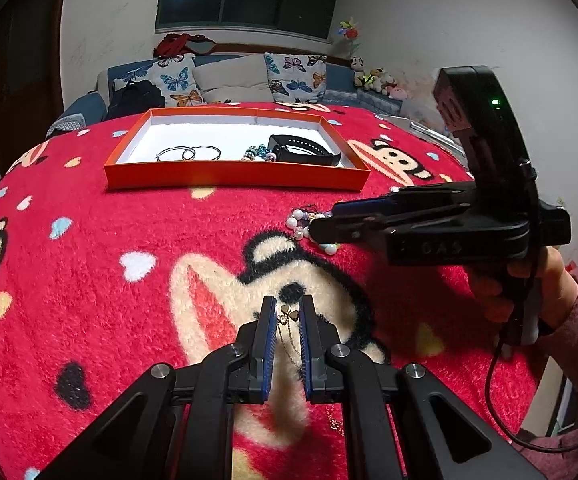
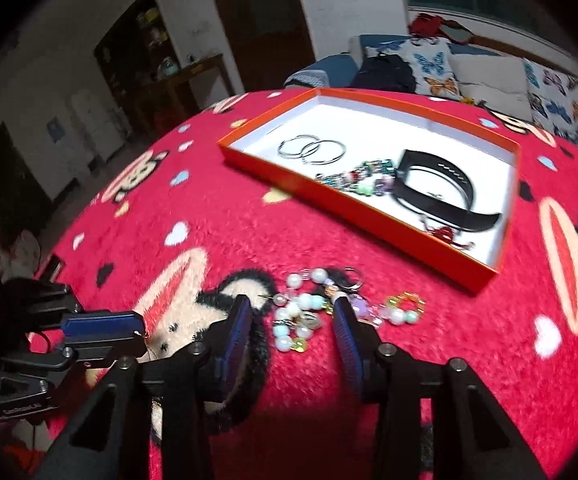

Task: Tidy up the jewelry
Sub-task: 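Lift the gold charm with the left tool while the right tool grasps the pearl bracelet, then carry the charm into the box and open the left tool while the right tool drops the bracelet there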

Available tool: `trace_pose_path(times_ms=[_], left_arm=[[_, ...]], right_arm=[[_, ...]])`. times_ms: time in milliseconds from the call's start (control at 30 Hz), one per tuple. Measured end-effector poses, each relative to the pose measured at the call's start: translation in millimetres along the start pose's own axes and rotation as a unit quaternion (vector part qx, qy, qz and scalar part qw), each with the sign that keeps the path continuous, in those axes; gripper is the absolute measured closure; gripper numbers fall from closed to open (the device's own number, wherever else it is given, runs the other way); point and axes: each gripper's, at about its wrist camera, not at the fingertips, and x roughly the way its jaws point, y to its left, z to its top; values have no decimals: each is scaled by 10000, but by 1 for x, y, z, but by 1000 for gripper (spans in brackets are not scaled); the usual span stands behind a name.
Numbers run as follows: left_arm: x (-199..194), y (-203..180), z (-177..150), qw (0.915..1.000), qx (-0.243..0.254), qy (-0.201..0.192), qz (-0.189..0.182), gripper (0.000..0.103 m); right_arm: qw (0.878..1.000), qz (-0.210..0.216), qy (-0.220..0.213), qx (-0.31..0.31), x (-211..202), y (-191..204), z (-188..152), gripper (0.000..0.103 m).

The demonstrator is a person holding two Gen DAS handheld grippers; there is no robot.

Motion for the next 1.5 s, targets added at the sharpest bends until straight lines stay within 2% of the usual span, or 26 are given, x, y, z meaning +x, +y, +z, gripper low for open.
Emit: trace_pose_path(times_ms=[133,267,433,700,1000,1267,1500], left_arm=[[1,5,-1,10000,-66,1,15,92],[2,8,-2,10000,-96,0,25,92],[2,11,-3,9999,-115,3,15,92],[-5,12,0,9998,-178,-84,32,92],[-31,20,19,9989,-262,-375,108,92],[-65,26,62,9955,-62,-908,252,92],[-78,32,109,9926,94,-1171,298,92]], right_arm=[[9997,-100,116,-173,10,5,0,65],[9990,-264,191,-310,14,8,-3,78],[9992,-291,146,-217,11,3,-5,87],[9999,-151,-49,19,-5,-2,-6,89],[9983,-70,-566,88,-44,3,11,89],[9941,-13,-1078,90,-84,-2,41,89],[9906,-79,-1362,25,-102,-7,62,89]])
